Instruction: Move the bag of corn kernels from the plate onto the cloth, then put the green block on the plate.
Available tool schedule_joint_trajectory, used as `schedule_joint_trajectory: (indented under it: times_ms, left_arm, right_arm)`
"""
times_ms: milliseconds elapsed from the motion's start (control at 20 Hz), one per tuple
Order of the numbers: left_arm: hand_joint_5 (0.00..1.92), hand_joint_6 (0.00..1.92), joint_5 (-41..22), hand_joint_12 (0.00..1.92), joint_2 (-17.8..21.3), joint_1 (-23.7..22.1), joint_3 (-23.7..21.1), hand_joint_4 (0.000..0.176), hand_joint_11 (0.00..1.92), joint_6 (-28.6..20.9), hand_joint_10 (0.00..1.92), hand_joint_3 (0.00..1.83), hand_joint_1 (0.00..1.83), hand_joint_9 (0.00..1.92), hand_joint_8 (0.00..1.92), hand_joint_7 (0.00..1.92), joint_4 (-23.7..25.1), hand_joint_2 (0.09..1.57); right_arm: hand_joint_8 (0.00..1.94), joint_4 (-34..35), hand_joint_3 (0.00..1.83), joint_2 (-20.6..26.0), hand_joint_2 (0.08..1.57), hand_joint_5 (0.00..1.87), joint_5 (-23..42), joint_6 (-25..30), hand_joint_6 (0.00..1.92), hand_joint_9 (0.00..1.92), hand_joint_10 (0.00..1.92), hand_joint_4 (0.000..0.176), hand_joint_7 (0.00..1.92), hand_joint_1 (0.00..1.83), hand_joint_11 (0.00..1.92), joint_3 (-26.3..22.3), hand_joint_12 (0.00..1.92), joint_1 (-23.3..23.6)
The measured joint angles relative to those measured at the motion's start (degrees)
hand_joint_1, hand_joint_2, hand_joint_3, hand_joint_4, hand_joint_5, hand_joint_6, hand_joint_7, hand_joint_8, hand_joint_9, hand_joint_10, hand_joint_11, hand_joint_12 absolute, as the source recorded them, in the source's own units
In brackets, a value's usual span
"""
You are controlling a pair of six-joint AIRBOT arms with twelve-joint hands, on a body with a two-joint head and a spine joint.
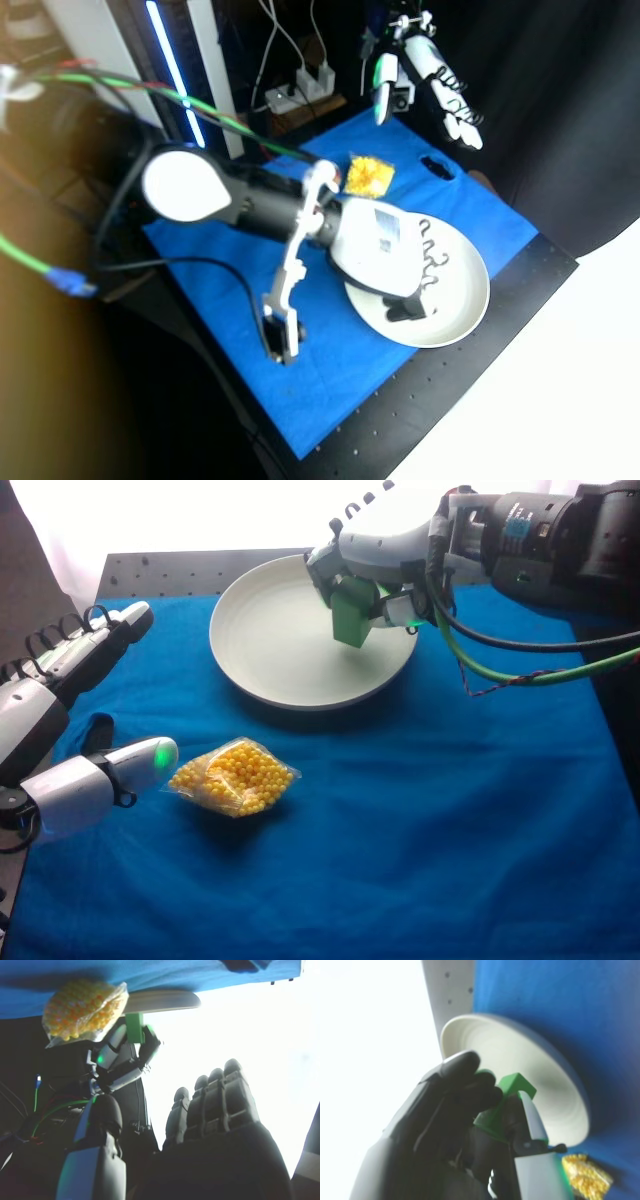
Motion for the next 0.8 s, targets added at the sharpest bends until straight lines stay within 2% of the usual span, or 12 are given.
schedule_joint_trajectory:
  times_ms: [50,200,250,300,350,400,500,550,600,650,750,800]
  left_arm:
    - [0.03,0.01,0.0,0.0,0.0,0.0,0.0,0.108,0.0,0.0,0.0,0.0,0.52,0.0,0.0,0.0,0.0,1.24]
    - [0.04,0.01,-0.1,0.0,0.0,0.0,0.0,0.104,0.0,-0.4,0.0,0.01,0.58,0.0,0.0,0.0,0.2,1.26]
    - [0.03,0.01,-0.1,0.0,0.0,0.0,0.0,0.106,0.0,-0.4,0.0,0.01,0.57,0.0,0.0,0.0,0.2,1.26]
    - [0.03,0.0,-0.1,0.0,0.0,0.0,0.0,0.114,0.0,-0.4,0.0,0.0,0.56,0.0,0.0,0.0,0.0,1.26]
    - [0.03,0.0,-0.1,0.0,0.0,0.0,0.0,0.105,0.0,-0.4,0.0,0.01,0.56,0.0,0.0,0.0,0.0,1.27]
    - [0.03,0.0,-0.1,0.0,0.0,0.0,0.0,0.093,0.0,-0.4,0.0,0.01,0.59,0.0,0.0,0.0,0.0,1.28]
    - [0.03,0.0,-0.1,0.0,0.0,0.0,0.0,0.095,0.0,-0.4,0.0,0.01,0.58,0.0,0.0,0.0,0.1,1.28]
    - [0.02,0.0,-0.1,0.0,0.0,0.0,0.0,0.099,0.0,-0.4,0.0,0.0,0.56,0.0,0.0,0.0,0.1,1.27]
    - [0.02,0.0,-0.1,0.0,0.0,0.0,0.0,0.107,0.0,-0.4,0.0,0.0,0.56,0.0,0.0,0.0,0.0,1.26]
    - [0.01,0.0,-0.1,0.0,0.0,0.0,0.0,0.127,0.0,-0.5,0.0,0.0,0.53,0.0,0.0,0.0,0.1,1.26]
    - [0.01,0.0,-0.1,0.0,0.0,0.0,0.0,0.131,0.0,-0.4,0.0,0.0,0.52,0.0,0.0,0.0,0.1,1.25]
    - [0.02,0.0,-0.2,0.0,0.0,0.0,0.0,0.141,0.0,-0.5,0.0,0.0,0.51,0.0,0.0,0.0,0.0,1.24]
  right_arm:
    - [1.41,-0.4,0.0,-0.3,1.24,0.64,-0.9,0.0,1.25,0.8,1.57,0.0,0.7,1.34,0.68,0.2,1.66,0.0]
    - [1.31,-1.4,0.0,-1.4,1.23,0.55,-2.7,0.0,1.33,0.85,1.49,0.0,0.78,1.35,0.72,0.3,1.63,0.0]
    - [1.47,-1.5,0.0,-1.6,1.27,0.43,-2.7,0.0,0.73,0.59,1.33,0.0,0.68,1.3,0.51,0.1,1.74,0.0]
    - [0.77,-1.5,0.0,-1.6,1.28,0.41,-2.6,0.0,0.41,0.38,1.01,0.0,0.45,1.11,0.21,0.0,1.69,0.0]
    - [0.29,-1.6,0.0,-1.6,1.25,0.35,-2.6,0.0,0.18,0.22,0.55,0.0,0.32,0.96,0.04,-0.1,1.32,-0.2]
    - [0.02,-1.7,0.0,-1.6,1.23,0.13,-2.6,0.0,0.01,0.08,0.12,0.0,0.1,0.75,0.0,-0.1,0.74,-0.2]
    - [0.0,-2.1,0.0,-1.6,1.2,0.02,-2.7,0.0,0.0,0.05,0.06,0.0,0.02,0.73,0.0,-0.2,0.71,-0.3]
    - [0.0,-2.4,0.0,-1.4,1.15,0.0,-2.9,0.0,0.0,0.01,0.01,0.053,0.0,0.7,0.0,-0.8,0.66,-0.4]
    - [0.0,-3.2,0.0,-1.3,1.11,0.0,-3.2,0.0,0.0,0.0,0.0,0.089,0.0,0.71,0.0,-1.4,0.55,-0.4]
    - [0.0,-4.5,0.0,-0.5,1.04,0.0,-3.3,-0.1,0.0,0.0,0.0,0.082,0.0,0.67,0.0,-3.1,0.42,-0.3]
    - [0.0,-4.7,0.0,1.6,1.02,0.0,-1.7,0.0,0.0,0.0,0.0,0.084,0.0,0.67,0.0,-5.6,0.42,0.0]
    - [0.0,-5.0,0.0,3.7,1.01,0.0,-1.0,0.0,0.0,0.0,0.0,0.089,0.0,0.67,0.0,-7.3,0.38,0.9]
